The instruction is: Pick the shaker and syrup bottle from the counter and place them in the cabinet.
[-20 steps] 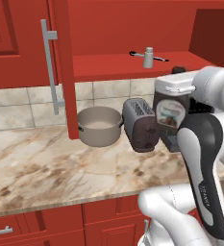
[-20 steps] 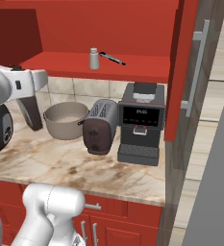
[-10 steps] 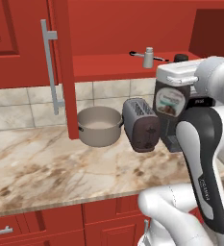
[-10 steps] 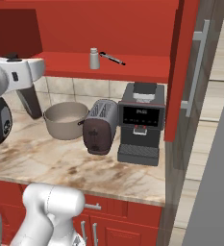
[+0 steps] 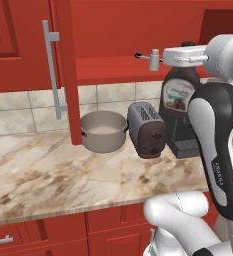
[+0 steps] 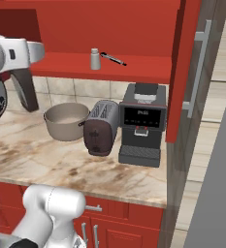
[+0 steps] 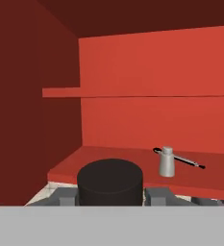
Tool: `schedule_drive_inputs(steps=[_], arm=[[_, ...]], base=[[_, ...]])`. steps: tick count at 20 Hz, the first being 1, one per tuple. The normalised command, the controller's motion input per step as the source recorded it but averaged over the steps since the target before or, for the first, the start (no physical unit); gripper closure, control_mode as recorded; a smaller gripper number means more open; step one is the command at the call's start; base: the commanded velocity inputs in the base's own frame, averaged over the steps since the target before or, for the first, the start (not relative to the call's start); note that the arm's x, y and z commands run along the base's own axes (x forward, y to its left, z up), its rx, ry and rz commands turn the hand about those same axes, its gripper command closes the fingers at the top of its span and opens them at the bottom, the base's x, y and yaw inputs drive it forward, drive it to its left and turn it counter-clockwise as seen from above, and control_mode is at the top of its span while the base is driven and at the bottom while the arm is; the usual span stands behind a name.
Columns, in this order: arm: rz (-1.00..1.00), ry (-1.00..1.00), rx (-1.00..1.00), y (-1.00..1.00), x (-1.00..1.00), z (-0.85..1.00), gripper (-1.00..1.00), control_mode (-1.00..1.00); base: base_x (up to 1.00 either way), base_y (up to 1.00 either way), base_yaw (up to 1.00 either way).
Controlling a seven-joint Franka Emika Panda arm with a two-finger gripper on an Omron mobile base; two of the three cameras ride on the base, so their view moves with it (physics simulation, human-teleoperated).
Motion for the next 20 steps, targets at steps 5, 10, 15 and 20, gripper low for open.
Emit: schedule_drive_inputs(steps=[5,10,15,20], arm=[[0.00,0.01,0.06,0.00,0.02,-0.03,1.00,-1.00],[0.00,-0.08,0.12,-0.02,0.00,-0.24,1.00,-1.00],[0.00,-0.15,0.11,-0.01,0.00,-0.21,1.00,-1.00],[0.00,-0.15,0.07,0.00,0.00,-0.01,1.00,-1.00]], base=[[0.00,0.00,0.00],[0.00,0.00,0.00],[0.00,0.00,0.00],[0.00,0.00,0.00]])
